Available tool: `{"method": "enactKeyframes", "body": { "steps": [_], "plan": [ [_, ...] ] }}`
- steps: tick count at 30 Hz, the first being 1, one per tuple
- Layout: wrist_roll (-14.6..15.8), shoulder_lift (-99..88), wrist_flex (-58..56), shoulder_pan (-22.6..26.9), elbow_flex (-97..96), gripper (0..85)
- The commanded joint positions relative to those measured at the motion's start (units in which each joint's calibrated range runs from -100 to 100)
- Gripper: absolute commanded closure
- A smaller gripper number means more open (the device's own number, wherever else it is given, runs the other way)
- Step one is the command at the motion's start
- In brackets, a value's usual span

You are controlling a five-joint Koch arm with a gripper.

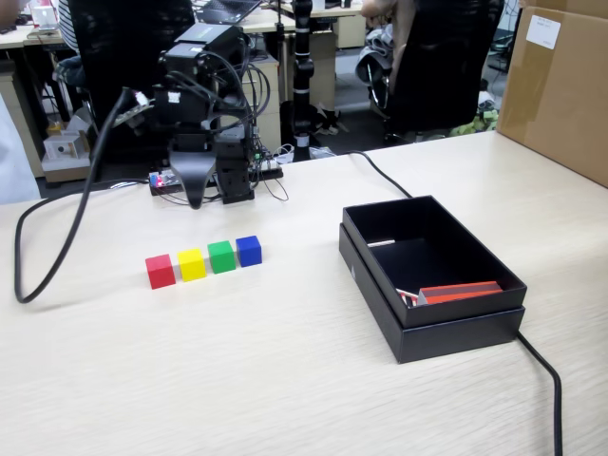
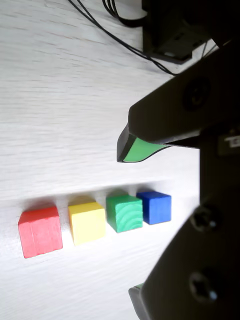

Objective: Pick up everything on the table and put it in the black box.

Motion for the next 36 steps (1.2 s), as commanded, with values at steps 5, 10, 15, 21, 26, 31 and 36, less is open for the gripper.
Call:
{"method": "enactKeyframes", "body": {
  "steps": [5, 10, 15, 21, 26, 31, 36],
  "plan": [
    [-3.61, 15.66, 0.0, -3.27, 14.43, 37.9],
    [-4.88, 24.38, 2.59, -4.4, 17.97, 38.2],
    [-5.62, 32.99, 2.76, -4.49, 20.78, 38.4],
    [-5.67, 42.4, 4.32, -4.35, 23.05, 42.0],
    [-5.91, 46.53, 7.69, -4.1, 23.05, 43.2],
    [-5.91, 48.48, 8.29, -3.96, 22.96, 48.9],
    [-5.96, 50.89, 8.64, -3.71, 22.68, 52.7]
  ]
}}
